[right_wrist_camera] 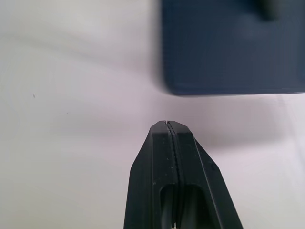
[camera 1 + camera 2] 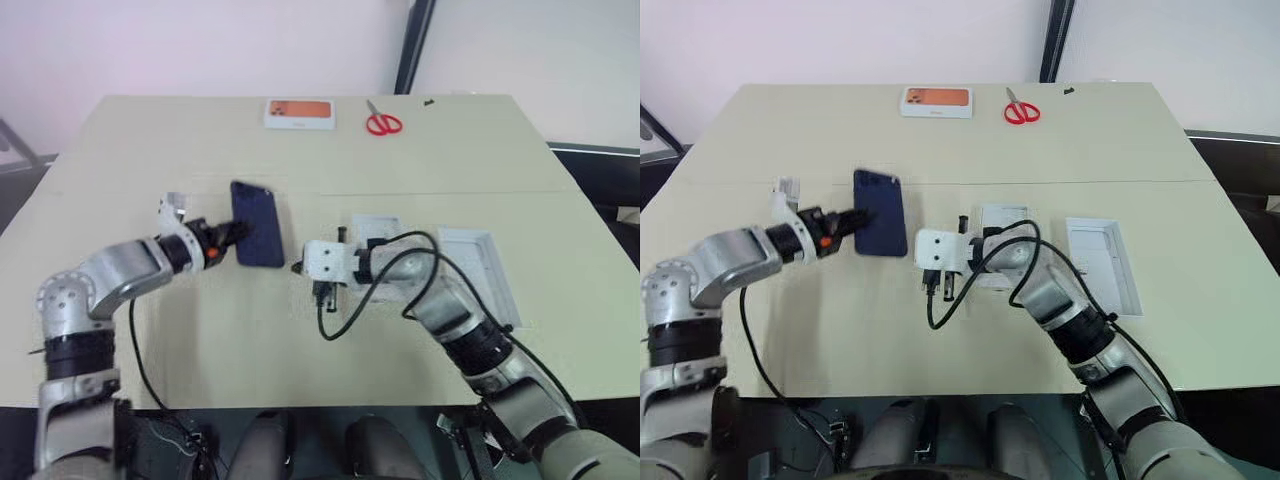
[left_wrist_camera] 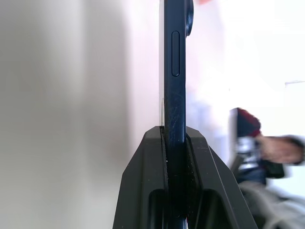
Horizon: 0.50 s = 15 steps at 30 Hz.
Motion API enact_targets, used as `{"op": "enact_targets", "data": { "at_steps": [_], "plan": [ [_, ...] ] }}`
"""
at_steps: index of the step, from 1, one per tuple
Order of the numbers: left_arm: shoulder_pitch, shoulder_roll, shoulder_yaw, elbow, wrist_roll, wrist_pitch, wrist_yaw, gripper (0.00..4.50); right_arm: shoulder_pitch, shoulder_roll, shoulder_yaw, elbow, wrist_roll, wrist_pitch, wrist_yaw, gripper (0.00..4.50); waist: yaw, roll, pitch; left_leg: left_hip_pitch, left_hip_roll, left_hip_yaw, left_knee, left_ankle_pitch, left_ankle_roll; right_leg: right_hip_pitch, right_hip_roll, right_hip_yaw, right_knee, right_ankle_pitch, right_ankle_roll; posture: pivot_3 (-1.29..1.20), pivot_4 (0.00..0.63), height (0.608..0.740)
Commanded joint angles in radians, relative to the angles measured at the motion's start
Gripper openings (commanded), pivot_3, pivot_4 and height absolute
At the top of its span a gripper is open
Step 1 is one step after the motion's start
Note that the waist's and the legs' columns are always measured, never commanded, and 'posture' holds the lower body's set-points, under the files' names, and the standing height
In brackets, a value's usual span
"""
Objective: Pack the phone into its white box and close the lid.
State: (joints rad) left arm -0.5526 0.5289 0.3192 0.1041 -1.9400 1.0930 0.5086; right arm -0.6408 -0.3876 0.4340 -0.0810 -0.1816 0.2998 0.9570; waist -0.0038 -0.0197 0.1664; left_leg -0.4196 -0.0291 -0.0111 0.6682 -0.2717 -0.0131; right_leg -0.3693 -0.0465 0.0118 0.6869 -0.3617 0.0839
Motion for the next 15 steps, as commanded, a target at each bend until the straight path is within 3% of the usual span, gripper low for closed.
{"op": "enact_targets", "data": {
  "at_steps": [1, 4, 7, 15],
  "plan": [
    [-0.083, -0.028, -0.056, -0.056, -0.007, -0.05, 0.022, 0.08, 0.017, -0.087, -0.111, -0.109, 0.08, 0.041, 0.053, 0.0, -0.003, 0.0, 0.0, 0.0, 0.0, 0.0, 0.0, 0.0, 0.0, 0.001, 0.0, 0.0, -0.001, 0.0, 0.0, 0.0, 0.15, 0.74],
    [-0.142, -0.071, -0.125, -0.011, 0.014, -0.051, 0.02, 0.08, 0.036, -0.161, -0.161, -0.146, 0.126, 0.062, 0.085, 0.0, -0.009, 0.0, 0.0, 0.0, 0.0, 0.0, -0.001, 0.0, 0.0, 0.001, 0.0, 0.0, -0.001, 0.0, 0.0, 0.0, 0.15, 0.74],
    [-0.236, -0.191, -0.212, 0.115, 0.08, -0.041, 0.003, 0.08, 0.068, -0.275, -0.252, -0.175, 0.17, 0.094, 0.121, 0.0, 0.002, 0.0, 0.0, 0.0, 0.0, 0.0, -0.001, 0.001, 0.0, 0.002, 0.0, 0.0, -0.001, 0.0, 0.0, 0.0, 0.15, 0.74],
    [-0.302, -0.367, -0.256, 0.273, 0.211, 0.004, -0.042, 0.08, 0.161, -0.423, -0.341, -0.221, 0.206, 0.138, 0.113, 0.0, -0.01, -0.001, 0.0, -0.001, 0.001, 0.001, -0.001, 0.001, 0.0, 0.001, 0.001, 0.0, -0.002, 0.0, 0.0, 0.0, 0.15, 0.74]
  ]
}}
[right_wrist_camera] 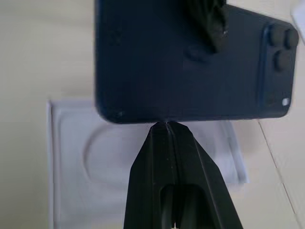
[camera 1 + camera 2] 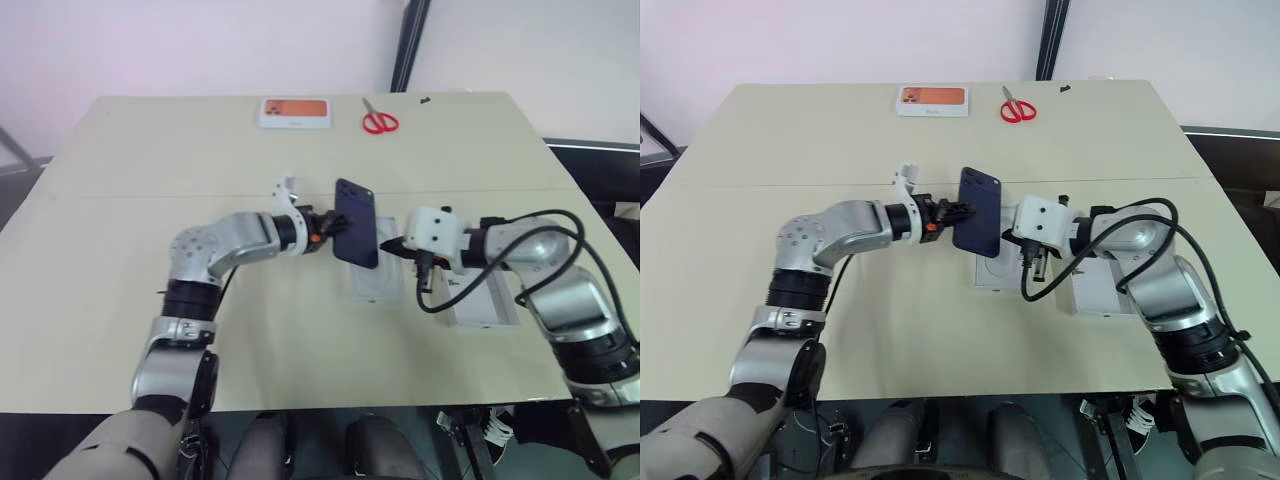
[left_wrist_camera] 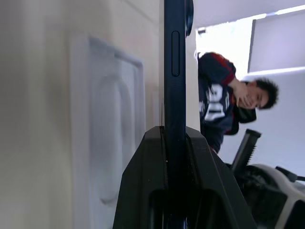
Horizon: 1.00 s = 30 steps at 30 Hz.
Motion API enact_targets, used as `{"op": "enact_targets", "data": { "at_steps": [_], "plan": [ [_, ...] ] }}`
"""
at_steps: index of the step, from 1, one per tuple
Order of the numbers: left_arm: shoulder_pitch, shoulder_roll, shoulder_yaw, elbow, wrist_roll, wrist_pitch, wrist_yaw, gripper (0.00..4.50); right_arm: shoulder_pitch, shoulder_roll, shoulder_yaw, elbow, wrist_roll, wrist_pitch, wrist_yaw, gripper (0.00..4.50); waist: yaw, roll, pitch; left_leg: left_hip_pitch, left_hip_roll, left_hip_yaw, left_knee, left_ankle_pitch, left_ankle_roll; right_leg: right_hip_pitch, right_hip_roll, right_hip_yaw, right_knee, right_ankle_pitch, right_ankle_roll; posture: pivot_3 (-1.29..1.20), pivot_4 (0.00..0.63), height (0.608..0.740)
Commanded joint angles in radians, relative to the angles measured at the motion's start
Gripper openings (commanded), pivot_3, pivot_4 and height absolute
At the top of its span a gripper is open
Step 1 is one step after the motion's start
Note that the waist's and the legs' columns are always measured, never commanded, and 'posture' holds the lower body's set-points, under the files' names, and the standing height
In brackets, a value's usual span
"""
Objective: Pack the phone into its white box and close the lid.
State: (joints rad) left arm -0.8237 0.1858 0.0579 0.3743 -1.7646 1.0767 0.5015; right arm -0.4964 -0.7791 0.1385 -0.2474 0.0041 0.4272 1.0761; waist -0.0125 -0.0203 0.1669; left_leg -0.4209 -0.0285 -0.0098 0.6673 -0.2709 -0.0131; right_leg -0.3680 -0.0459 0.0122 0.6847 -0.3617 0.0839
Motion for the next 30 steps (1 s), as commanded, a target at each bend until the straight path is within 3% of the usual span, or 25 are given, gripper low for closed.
{"op": "enact_targets", "data": {
  "at_steps": [1, 13, 16, 22, 30],
  "plan": [
    [-0.033, -0.037, 0.007, 0.015, 0.057, 0.023, -0.037, 0.08, 0.027, -0.044, -0.054, -0.063, 0.026, 0.018, -0.007, 0.0, -0.002, 0.0, 0.0, 0.0, 0.0, 0.0, 0.0, 0.0, 0.0, 0.0, 0.0, 0.0, 0.0, 0.0, 0.0, 0.0, 0.15, 0.74],
    [-0.055, -0.153, 0.045, 0.083, 0.295, 0.044, -0.132, 0.08, 0.072, -0.117, -0.08, -0.056, 0.055, 0.018, -0.018, 0.0, 0.008, 0.0, 0.0, 0.0, 0.0, 0.0, 0.001, 0.0, 0.0, 0.001, 0.0, 0.0, 0.0, 0.0, 0.0, 0.0, 0.15, 0.74],
    [-0.054, -0.171, 0.061, 0.079, 0.334, 0.056, -0.148, 1.36, 0.063, -0.113, -0.072, -0.047, 0.055, 0.012, -0.022, 0.0, 0.006, 0.0, 0.0, 0.0, 0.0, 0.0, 0.001, 0.0, 0.0, 0.001, 0.0, 0.0, 0.0, 0.0, 0.0, 0.0, 0.15, 0.74],
    [-0.047, -0.176, 0.098, 0.03, 0.36, 0.116, -0.174, 4.38, 0.055, -0.103, -0.06, -0.039, 0.055, 0.003, -0.029, 0.0, 0.005, 0.0, 0.0, 0.0, 0.0, 0.0, 0.001, 0.0, 0.0, 0.001, 0.0, 0.0, 0.0, 0.0, 0.0, 0.0, 0.15, 0.74],
    [-0.008, -0.056, 0.089, -0.148, 0.373, 0.289, -0.186, 4.45, 0.042, -0.091, -0.045, -0.031, 0.059, -0.005, -0.033, 0.0, 0.002, 0.0, 0.0, 0.0, 0.0, 0.0, 0.001, 0.0, 0.0, 0.001, 0.0, 0.0, 0.0, 0.0, 0.0, 0.0, 0.15, 0.74]
  ]
}}
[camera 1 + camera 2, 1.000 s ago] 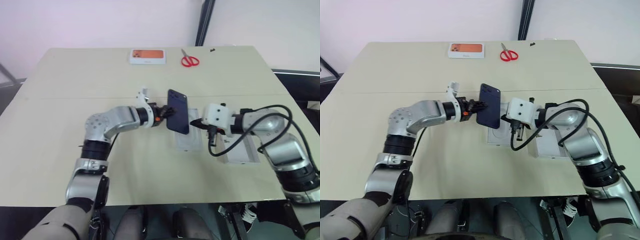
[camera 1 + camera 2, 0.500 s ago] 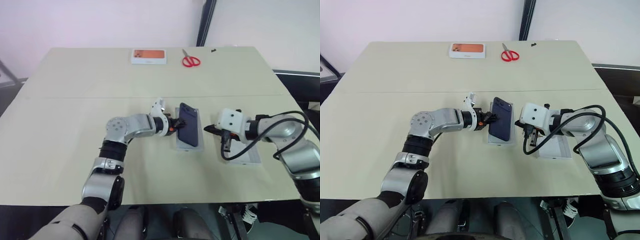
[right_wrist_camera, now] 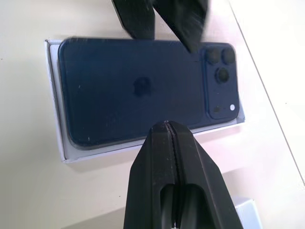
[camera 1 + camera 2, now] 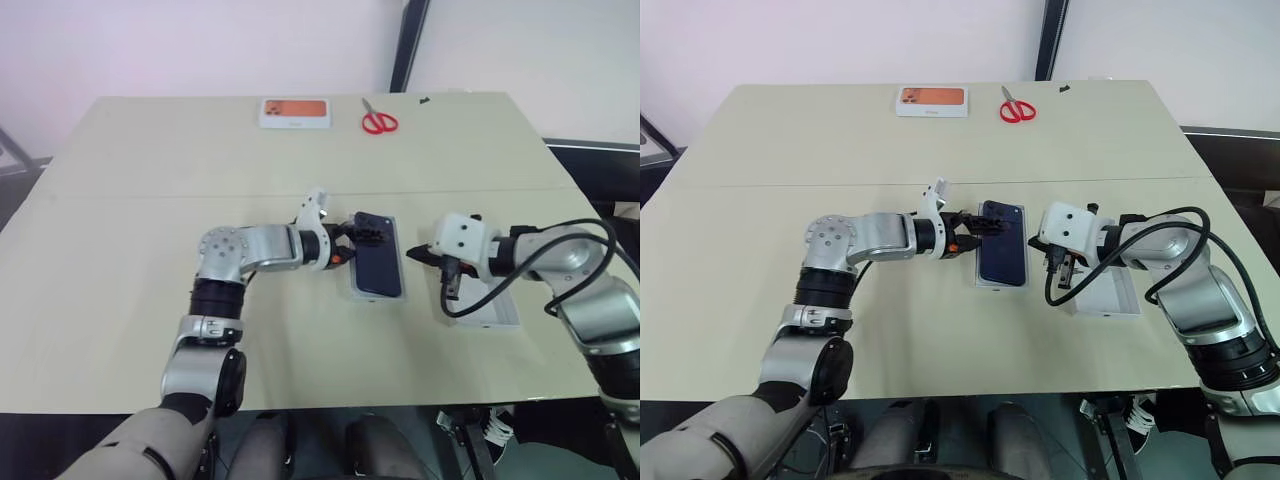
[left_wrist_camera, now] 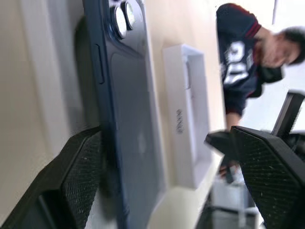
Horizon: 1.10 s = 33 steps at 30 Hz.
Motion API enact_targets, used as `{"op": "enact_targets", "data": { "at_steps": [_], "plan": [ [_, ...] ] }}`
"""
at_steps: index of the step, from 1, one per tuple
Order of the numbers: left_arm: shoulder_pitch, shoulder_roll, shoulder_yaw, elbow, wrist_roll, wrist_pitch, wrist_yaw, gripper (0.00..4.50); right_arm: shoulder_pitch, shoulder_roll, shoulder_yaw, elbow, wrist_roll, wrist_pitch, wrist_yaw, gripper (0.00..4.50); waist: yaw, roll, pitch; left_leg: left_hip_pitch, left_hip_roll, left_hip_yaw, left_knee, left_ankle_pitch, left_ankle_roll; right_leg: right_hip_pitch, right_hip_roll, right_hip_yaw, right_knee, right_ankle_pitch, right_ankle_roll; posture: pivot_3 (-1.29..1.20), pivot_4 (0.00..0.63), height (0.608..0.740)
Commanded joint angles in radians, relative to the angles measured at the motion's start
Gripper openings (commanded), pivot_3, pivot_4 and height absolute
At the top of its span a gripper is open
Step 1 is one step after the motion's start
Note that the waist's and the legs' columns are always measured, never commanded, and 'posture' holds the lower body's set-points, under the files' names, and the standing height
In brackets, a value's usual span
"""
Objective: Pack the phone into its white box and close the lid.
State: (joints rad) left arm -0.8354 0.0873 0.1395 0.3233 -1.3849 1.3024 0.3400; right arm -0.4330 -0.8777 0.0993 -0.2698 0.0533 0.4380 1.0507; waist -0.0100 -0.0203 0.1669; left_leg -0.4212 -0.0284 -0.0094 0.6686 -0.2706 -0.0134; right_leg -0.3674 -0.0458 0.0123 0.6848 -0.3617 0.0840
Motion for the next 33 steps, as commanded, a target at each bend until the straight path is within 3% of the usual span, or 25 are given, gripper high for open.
{"op": "enact_targets", "data": {
  "at_steps": [1, 6, 10, 14, 18, 24, 33],
  "plan": [
    [0.006, 0.067, 0.007, -0.124, -0.009, 0.089, -0.031, 4.45, -0.024, 0.01, -0.002, -0.005, 0.011, -0.018, -0.009, 0.0, 0.0, 0.0, 0.0, 0.0, 0.0, 0.0, 0.0, 0.0, 0.0, 0.0, 0.0, 0.0, 0.0, 0.0, 0.0, 0.0, 0.15, 0.74],
    [-0.003, 0.159, 0.017, -0.197, 0.025, 0.123, -0.072, 4.45, -0.036, 0.017, 0.01, 0.008, 0.011, -0.029, -0.008, 0.0, 0.001, 0.0, 0.0, 0.0, 0.0, 0.0, 0.0, 0.0, 0.0, 0.0, 0.0, 0.0, 0.0, 0.0, 0.0, 0.0, 0.15, 0.74],
    [-0.031, 0.212, 0.038, -0.231, 0.097, 0.054, -0.147, 4.45, -0.05, 0.025, 0.015, 0.036, 0.003, -0.044, -0.009, 0.0, 0.002, 0.0, 0.0, 0.0, 0.0, 0.0, 0.001, 0.0, 0.0, 0.0, 0.0, 0.0, 0.0, 0.0, 0.0, 0.0, 0.15, 0.74],
    [-0.042, 0.392, -0.211, -0.326, 0.424, -0.11, -0.365, 4.45, -0.064, 0.027, 0.025, 0.073, -0.017, -0.062, -0.021, 0.0, -0.002, 0.0, 0.0, 0.0, 0.0, 0.0, 0.0, 0.0, 0.0, 0.0, 0.0, 0.0, 0.0, 0.0, 0.0, 0.0, 0.15, 0.74],
    [-0.032, 0.54, -0.519, -0.336, 0.772, -0.367, -0.613, 3.18, -0.072, 0.026, 0.03, 0.093, -0.03, -0.063, -0.03, 0.0, -0.001, 0.001, 0.0, 0.001, 0.0, 0.001, -0.001, 0.0, 0.0, 0.0, 0.001, 0.0, 0.0, 0.0, 0.0, 0.0, 0.15, 0.74],
    [-0.017, 0.516, -0.619, -0.325, 0.908, -0.463, -0.847, 0.04, -0.067, 0.002, 0.042, 0.142, -0.104, -0.072, -0.072, 0.0, 0.012, 0.001, 0.0, -0.001, 0.0, 0.001, -0.001, 0.0, 0.0, -0.001, 0.0, 0.001, -0.001, 0.0, 0.0, 0.0, 0.15, 0.74],
    [-0.036, 0.397, -0.685, -0.273, 1.049, -0.417, -0.967, 0.04, -0.044, 0.02, 0.106, 0.163, -0.197, -0.103, -0.108, 0.0, 0.015, 0.001, 0.0, -0.004, 0.0, 0.001, 0.0, 0.001, 0.002, -0.004, 0.0, 0.001, 0.001, 0.0, 0.0, 0.0, 0.15, 0.74]
  ]
}}
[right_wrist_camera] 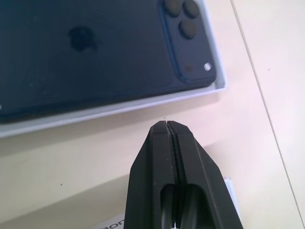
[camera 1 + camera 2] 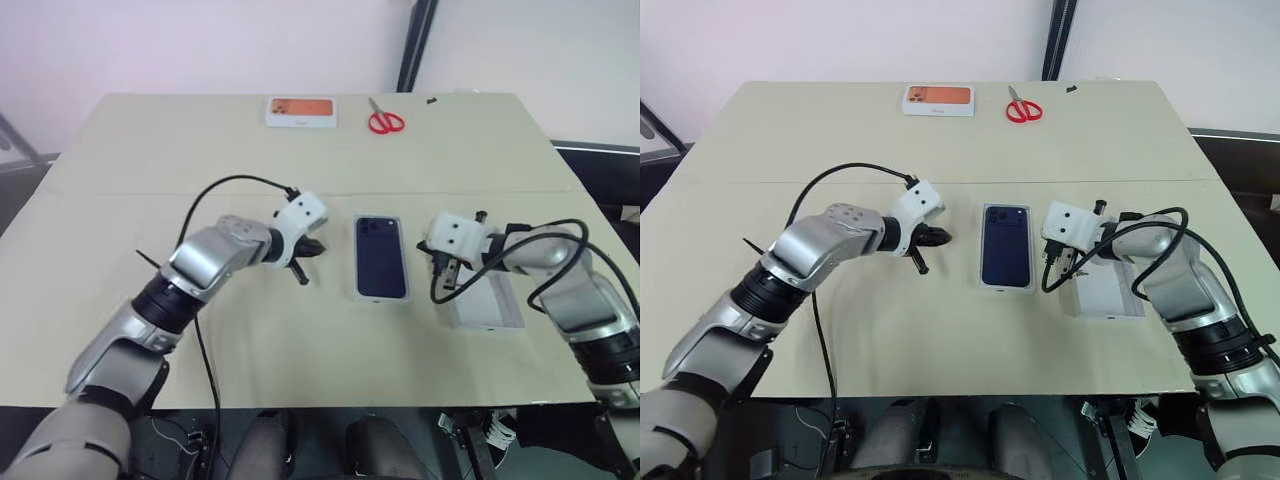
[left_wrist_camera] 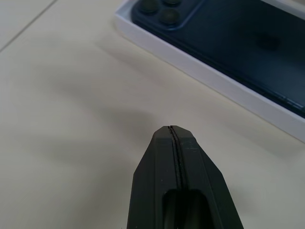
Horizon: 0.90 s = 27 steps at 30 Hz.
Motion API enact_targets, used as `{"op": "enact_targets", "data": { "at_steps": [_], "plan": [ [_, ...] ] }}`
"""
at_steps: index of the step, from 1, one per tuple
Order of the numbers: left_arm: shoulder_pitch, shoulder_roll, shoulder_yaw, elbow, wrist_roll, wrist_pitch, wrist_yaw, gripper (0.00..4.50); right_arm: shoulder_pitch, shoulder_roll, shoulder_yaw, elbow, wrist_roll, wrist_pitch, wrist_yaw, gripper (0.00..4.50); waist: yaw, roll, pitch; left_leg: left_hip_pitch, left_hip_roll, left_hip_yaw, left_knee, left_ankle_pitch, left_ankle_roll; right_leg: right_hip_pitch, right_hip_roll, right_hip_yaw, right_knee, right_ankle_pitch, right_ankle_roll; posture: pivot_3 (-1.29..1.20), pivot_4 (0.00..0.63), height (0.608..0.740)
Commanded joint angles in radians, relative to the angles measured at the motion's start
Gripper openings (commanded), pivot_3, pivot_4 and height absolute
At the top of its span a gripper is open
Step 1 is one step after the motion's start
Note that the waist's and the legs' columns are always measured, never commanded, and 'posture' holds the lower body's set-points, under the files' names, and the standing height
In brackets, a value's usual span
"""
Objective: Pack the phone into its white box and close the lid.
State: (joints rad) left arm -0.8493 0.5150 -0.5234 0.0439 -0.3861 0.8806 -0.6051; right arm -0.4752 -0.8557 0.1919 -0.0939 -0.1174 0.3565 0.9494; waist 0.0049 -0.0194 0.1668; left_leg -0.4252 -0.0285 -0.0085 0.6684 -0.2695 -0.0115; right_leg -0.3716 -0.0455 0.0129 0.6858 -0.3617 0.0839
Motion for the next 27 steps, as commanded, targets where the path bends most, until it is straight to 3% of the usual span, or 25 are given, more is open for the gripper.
{"op": "enact_targets", "data": {
  "at_steps": [1, 13, 27],
  "plan": [
    [-0.027, -0.05, -0.032, 0.021, 0.069, 0.006, -0.024, 0.04, -0.001, -0.001, 0.025, -0.005, -0.04, -0.03, -0.009, 0.0, 0.0, 0.0, 0.0, 0.0, 0.0, 0.0, 0.0, 0.0, 0.0, 0.0, 0.0, 0.0, 0.0, 0.0, 0.0, 0.0, 0.15, 0.74],
    [0.0, -0.218, -0.075, 0.042, 0.18, 0.024, -0.08, 0.04, 0.02, 0.018, 0.054, -0.031, -0.055, -0.04, 0.01, 0.0, 0.007, 0.0, 0.0, 0.0, 0.0, 0.0, 0.001, 0.0, 0.0, 0.001, 0.0, 0.0, 0.0, 0.0, 0.0, 0.0, 0.15, 0.74],
    [0.071, -0.309, -0.056, -0.106, 0.134, 0.131, -0.147, 0.04, 0.168, -0.08, -0.025, -0.234, 0.01, 0.028, 0.121, 0.0, 0.008, 0.001, -0.001, 0.0, 0.0, 0.0, 0.002, 0.0, 0.001, 0.002, 0.0, 0.0, 0.001, 0.0, 0.0, 0.0, 0.15, 0.74]
  ]
}}
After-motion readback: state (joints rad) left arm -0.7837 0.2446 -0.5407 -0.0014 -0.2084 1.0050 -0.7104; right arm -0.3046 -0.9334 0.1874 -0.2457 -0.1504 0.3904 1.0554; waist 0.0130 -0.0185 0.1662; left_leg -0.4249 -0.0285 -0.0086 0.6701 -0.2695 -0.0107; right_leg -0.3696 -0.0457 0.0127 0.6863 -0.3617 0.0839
